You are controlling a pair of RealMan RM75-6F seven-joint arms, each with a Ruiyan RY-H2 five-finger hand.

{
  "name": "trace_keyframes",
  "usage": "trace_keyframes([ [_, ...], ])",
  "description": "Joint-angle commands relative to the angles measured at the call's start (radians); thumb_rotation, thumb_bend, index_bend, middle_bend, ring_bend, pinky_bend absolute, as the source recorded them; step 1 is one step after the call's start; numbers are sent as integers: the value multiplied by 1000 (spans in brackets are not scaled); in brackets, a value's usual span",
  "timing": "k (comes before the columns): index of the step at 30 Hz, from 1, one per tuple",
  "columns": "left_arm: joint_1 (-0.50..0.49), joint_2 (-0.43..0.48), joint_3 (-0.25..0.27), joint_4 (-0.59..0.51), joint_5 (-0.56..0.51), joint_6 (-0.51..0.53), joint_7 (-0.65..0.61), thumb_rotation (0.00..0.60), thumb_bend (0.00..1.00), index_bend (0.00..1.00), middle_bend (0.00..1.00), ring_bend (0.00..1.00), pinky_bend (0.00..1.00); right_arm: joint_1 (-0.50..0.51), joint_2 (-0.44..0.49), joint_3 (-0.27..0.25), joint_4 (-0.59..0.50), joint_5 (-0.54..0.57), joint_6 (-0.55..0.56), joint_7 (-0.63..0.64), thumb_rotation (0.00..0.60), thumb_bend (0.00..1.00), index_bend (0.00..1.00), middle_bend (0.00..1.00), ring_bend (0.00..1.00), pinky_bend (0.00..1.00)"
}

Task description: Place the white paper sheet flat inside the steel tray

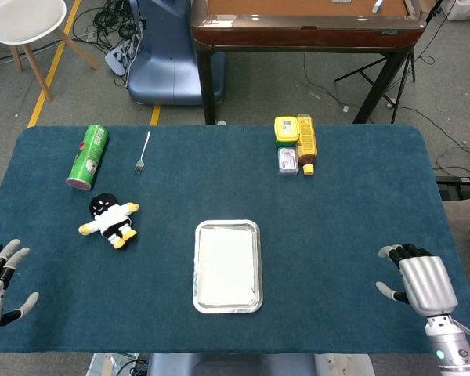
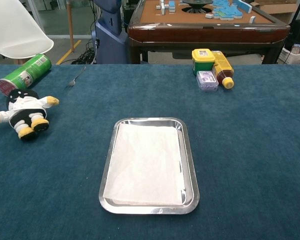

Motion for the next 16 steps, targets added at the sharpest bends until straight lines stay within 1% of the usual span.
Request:
trace_keyframes([
  [1, -3, 0, 3, -1, 1, -10, -8, 600, 222, 171, 109, 71, 274, -18, -3, 5, 19, -6, -12, 27, 600, 38, 418, 474, 374, 505],
  [8, -12, -10, 7, 4, 7, -28, 2, 600, 222, 171, 117, 87, 288, -31, 10, 33, 29, -11, -33, 62, 600, 38, 418, 475, 374, 505],
  [16, -19, -16, 1, 13, -14, -45, -2, 600, 222, 172, 117, 87, 289, -24, 12, 68, 46, 59, -126, 94, 600, 38, 418, 475, 374, 505],
])
